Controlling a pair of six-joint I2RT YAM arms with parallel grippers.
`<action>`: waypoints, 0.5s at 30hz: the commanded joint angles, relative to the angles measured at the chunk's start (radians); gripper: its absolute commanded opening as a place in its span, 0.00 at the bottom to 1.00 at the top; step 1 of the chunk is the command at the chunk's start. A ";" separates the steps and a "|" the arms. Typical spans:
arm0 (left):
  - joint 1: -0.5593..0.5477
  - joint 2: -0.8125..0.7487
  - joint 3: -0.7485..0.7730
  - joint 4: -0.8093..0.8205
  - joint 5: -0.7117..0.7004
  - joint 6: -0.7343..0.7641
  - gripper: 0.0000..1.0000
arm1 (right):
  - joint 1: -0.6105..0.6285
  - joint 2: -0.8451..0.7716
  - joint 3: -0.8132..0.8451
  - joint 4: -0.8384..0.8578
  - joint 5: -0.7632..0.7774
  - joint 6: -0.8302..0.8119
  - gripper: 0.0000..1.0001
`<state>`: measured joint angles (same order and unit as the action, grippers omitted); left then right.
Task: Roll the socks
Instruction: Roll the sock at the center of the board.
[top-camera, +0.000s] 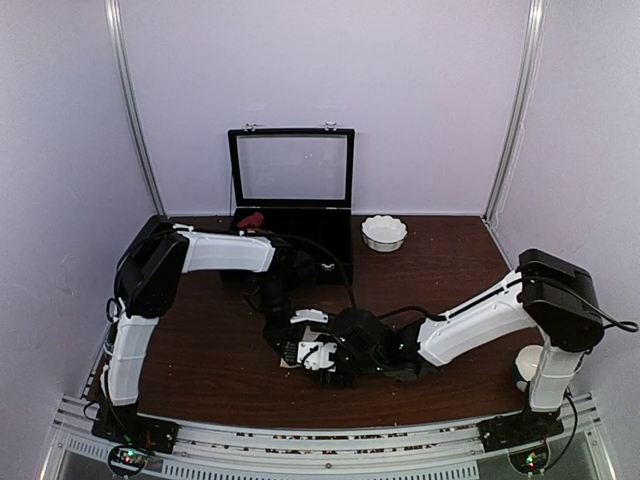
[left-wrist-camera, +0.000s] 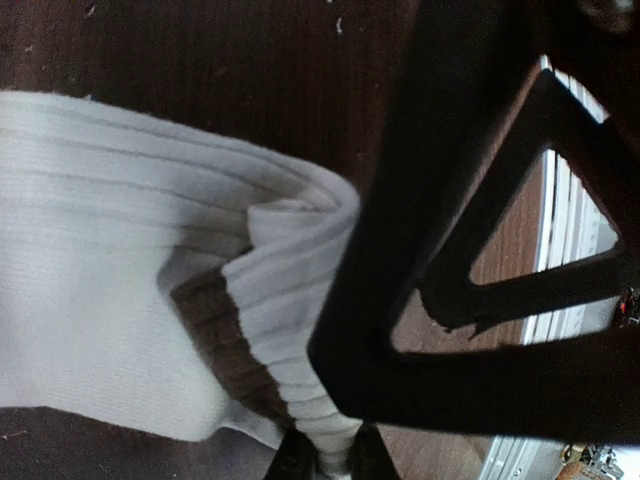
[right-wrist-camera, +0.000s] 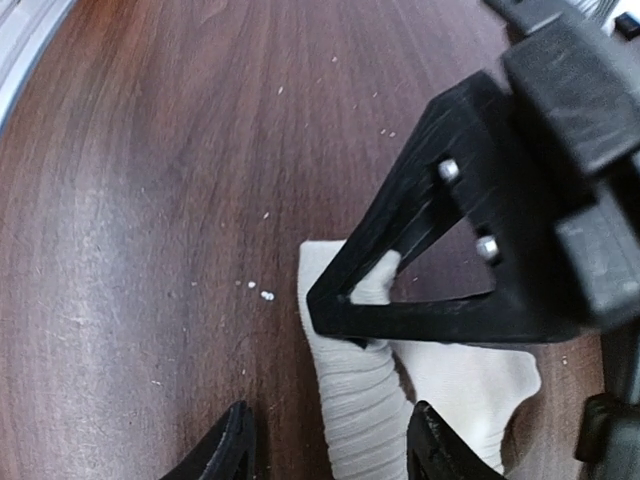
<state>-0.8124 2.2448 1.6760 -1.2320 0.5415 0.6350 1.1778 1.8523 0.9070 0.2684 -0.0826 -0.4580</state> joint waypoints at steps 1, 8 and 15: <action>0.002 0.024 0.006 -0.007 0.023 0.029 0.00 | -0.015 0.047 0.030 -0.033 0.008 -0.032 0.52; 0.002 0.024 -0.002 0.003 0.031 0.025 0.00 | -0.048 0.103 0.073 -0.070 -0.029 0.000 0.24; 0.032 0.006 0.028 0.002 -0.008 0.005 0.06 | -0.053 0.097 -0.001 -0.048 -0.079 0.064 0.06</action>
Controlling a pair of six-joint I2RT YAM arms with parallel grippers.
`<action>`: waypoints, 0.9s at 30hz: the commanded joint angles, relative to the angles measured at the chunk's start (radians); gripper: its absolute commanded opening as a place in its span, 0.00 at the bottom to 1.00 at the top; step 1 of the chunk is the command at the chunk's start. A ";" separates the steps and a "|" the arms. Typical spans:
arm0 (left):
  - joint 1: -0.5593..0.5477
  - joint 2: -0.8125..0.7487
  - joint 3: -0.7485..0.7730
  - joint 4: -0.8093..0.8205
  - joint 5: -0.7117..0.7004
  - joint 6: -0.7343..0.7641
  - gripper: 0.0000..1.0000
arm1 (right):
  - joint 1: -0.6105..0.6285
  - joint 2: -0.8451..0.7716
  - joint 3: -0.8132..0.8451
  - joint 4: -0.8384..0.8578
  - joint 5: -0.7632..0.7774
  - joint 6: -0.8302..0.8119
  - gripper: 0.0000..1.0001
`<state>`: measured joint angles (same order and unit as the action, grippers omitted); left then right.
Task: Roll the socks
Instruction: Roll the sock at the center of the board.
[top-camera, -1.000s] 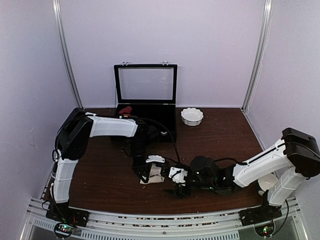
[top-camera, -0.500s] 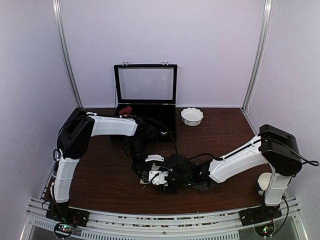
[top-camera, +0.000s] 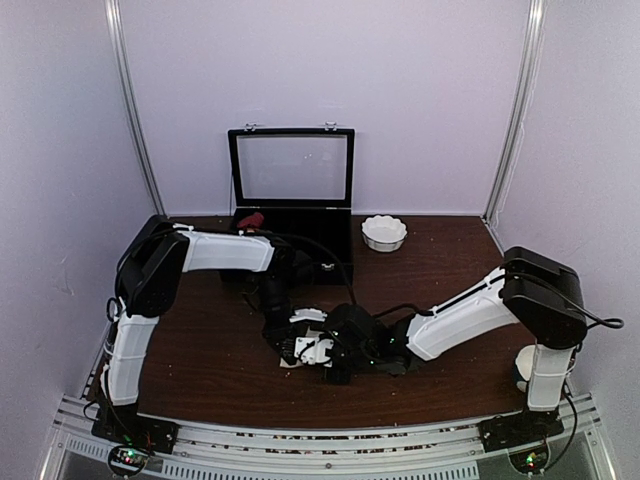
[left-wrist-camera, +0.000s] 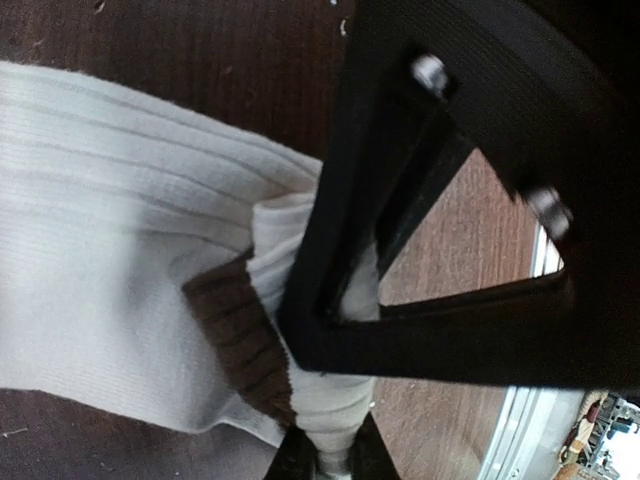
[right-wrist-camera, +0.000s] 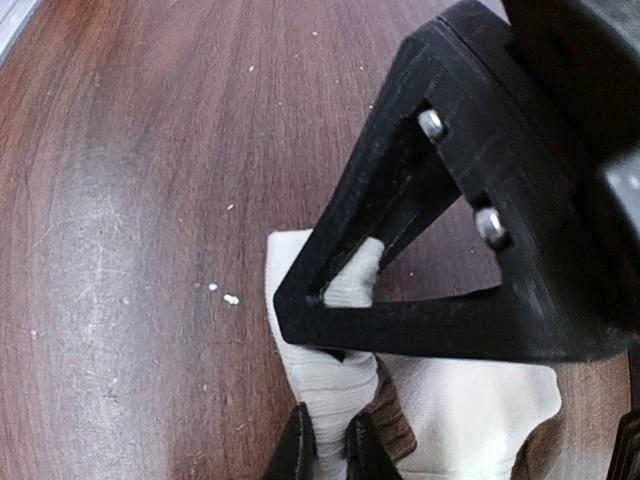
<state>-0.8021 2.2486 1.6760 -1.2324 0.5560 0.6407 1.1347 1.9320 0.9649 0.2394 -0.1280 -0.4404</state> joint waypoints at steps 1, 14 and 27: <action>0.035 -0.005 0.038 0.003 -0.037 -0.008 0.17 | -0.010 0.015 -0.076 -0.007 -0.036 0.054 0.06; 0.073 0.022 0.248 0.001 -0.005 -0.069 0.98 | -0.009 0.036 -0.072 -0.059 -0.076 0.040 0.05; 0.007 0.131 0.304 0.064 -0.008 0.040 0.98 | -0.006 0.050 -0.028 -0.115 -0.099 0.029 0.03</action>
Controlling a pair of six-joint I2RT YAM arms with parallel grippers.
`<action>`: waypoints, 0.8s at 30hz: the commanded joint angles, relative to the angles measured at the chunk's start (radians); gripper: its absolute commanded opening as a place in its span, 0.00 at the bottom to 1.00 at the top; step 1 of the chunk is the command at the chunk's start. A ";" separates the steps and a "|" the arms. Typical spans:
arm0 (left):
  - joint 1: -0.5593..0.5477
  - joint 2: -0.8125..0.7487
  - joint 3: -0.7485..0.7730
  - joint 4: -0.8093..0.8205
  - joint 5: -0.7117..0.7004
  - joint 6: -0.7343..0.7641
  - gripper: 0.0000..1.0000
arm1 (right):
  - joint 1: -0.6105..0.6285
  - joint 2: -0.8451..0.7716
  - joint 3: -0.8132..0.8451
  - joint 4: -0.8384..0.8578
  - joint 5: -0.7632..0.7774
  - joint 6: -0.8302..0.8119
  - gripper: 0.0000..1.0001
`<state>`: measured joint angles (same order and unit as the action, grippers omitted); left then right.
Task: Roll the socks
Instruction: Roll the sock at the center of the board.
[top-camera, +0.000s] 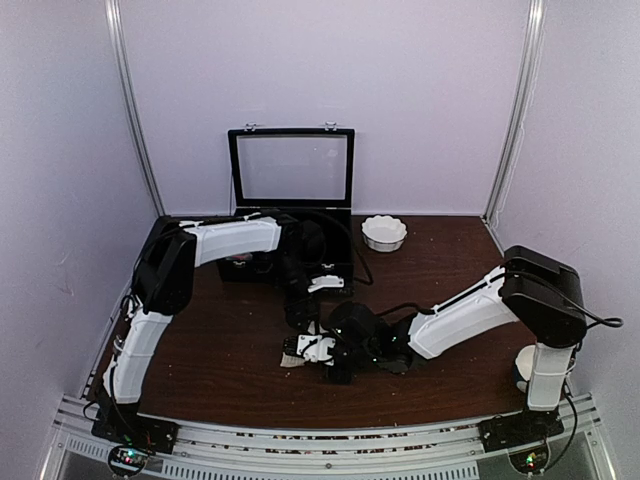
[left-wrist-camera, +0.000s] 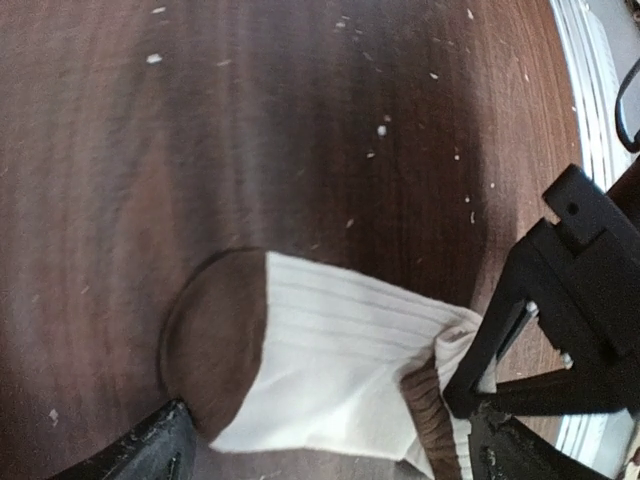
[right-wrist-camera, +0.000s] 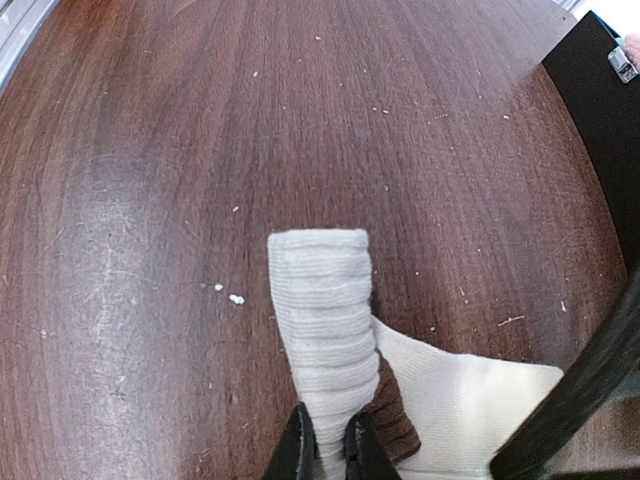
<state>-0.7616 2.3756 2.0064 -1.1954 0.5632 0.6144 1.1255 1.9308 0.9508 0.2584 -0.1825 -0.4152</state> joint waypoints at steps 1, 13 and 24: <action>-0.035 0.004 -0.045 0.045 -0.028 0.069 0.98 | 0.002 0.051 -0.015 -0.135 -0.047 0.004 0.02; -0.041 -0.023 -0.192 0.208 -0.291 0.078 0.98 | 0.003 -0.004 -0.098 -0.082 -0.065 0.093 0.00; -0.035 -0.081 -0.297 0.247 -0.345 0.061 0.98 | -0.012 -0.060 -0.183 -0.004 -0.227 0.248 0.00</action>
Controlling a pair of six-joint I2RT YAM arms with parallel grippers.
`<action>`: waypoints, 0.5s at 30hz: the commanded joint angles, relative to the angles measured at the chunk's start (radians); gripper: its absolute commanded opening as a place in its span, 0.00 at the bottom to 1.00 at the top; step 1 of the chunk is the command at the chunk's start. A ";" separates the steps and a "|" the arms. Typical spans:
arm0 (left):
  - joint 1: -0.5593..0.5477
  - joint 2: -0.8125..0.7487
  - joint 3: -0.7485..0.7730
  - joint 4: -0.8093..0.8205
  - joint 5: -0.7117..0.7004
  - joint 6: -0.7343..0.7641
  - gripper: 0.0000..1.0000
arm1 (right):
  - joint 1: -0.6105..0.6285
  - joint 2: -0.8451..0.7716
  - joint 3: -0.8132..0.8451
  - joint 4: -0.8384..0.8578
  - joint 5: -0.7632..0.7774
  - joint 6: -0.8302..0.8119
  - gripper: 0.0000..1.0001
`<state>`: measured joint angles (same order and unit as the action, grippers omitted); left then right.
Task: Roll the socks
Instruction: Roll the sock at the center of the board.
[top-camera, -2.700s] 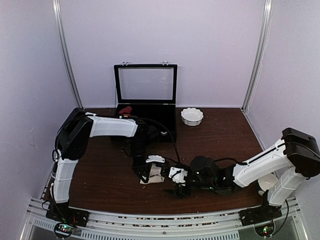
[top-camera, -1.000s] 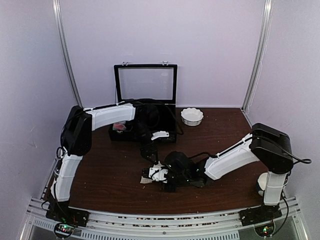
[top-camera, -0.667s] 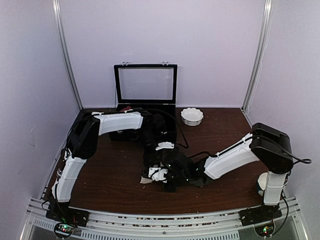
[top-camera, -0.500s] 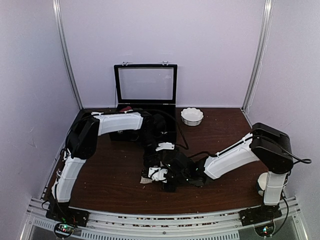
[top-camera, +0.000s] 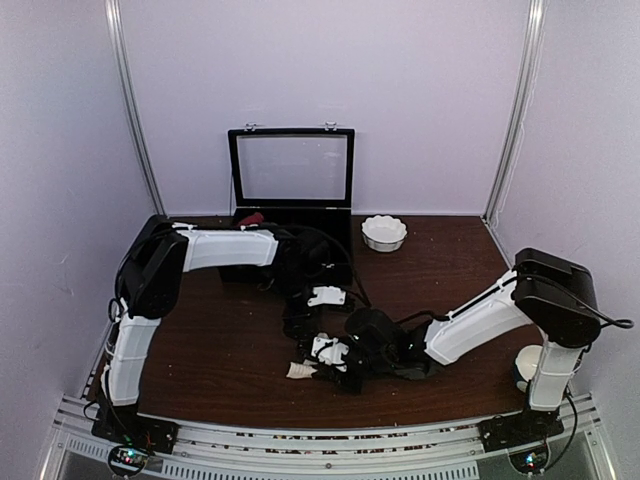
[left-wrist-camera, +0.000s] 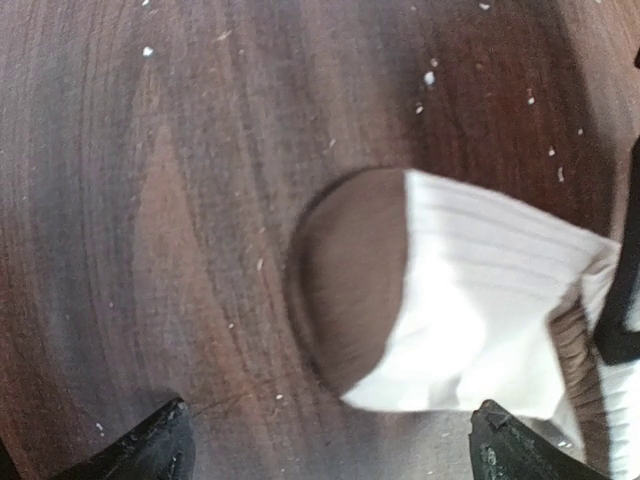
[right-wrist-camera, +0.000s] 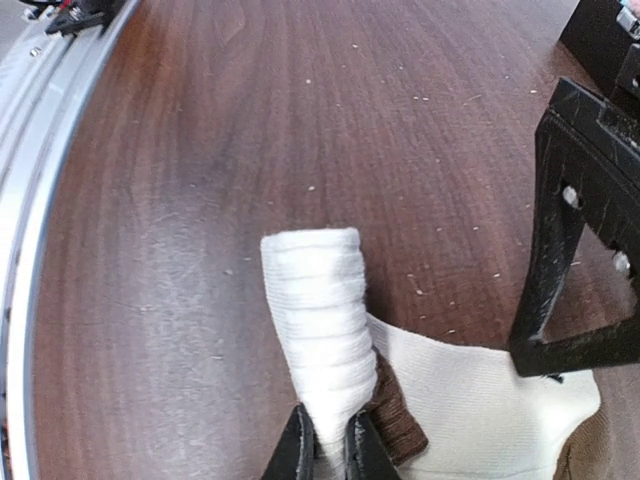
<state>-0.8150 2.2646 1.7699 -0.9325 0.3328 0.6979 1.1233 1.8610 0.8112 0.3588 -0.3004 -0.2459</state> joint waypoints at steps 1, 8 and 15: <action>0.020 0.028 -0.066 -0.015 -0.115 -0.023 0.98 | -0.015 0.010 -0.049 -0.098 -0.126 0.090 0.00; 0.028 0.000 -0.042 -0.048 -0.027 -0.050 0.98 | -0.038 0.050 -0.034 -0.116 -0.165 0.084 0.00; 0.050 -0.036 0.062 -0.096 0.176 -0.122 0.98 | -0.038 0.066 -0.003 -0.187 -0.112 -0.008 0.00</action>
<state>-0.7792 2.2456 1.7752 -0.9897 0.3908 0.6415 1.0817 1.8668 0.8120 0.3485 -0.4393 -0.2012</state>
